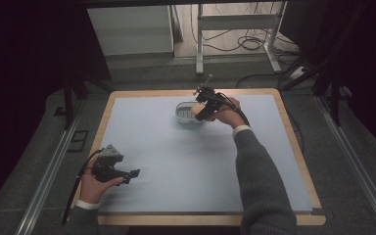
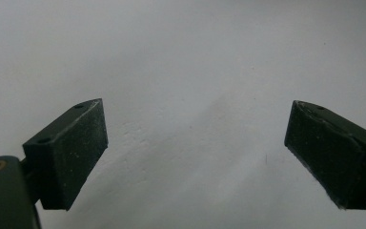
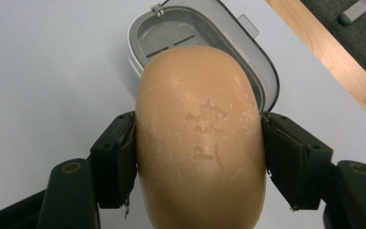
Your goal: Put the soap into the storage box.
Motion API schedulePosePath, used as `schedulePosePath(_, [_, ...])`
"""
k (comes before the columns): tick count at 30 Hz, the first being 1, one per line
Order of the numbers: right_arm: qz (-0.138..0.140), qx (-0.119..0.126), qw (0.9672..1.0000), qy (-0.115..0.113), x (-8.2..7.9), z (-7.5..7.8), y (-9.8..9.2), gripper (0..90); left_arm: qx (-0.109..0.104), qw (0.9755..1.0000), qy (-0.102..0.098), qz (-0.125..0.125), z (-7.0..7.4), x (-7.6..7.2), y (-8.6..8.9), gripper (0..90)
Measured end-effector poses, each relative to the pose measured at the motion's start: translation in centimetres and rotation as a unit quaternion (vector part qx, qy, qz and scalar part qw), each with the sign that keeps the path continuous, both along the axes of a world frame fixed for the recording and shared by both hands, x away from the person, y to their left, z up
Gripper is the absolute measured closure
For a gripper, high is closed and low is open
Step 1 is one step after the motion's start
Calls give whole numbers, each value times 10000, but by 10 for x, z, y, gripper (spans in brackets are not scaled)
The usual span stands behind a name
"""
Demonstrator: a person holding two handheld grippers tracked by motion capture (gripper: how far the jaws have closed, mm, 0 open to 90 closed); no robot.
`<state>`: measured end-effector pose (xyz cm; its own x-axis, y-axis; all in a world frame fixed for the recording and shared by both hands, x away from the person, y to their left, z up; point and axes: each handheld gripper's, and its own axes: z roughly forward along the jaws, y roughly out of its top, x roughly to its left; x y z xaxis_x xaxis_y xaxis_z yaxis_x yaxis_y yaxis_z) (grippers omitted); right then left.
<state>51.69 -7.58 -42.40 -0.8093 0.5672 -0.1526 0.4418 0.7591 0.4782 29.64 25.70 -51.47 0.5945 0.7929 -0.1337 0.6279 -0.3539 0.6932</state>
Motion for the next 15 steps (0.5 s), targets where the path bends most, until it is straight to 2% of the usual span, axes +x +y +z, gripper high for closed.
schedulePosePath(15, [78,11,10000,37,16,-4,11,322,-47,10000,-8,14,0,0,2,75])
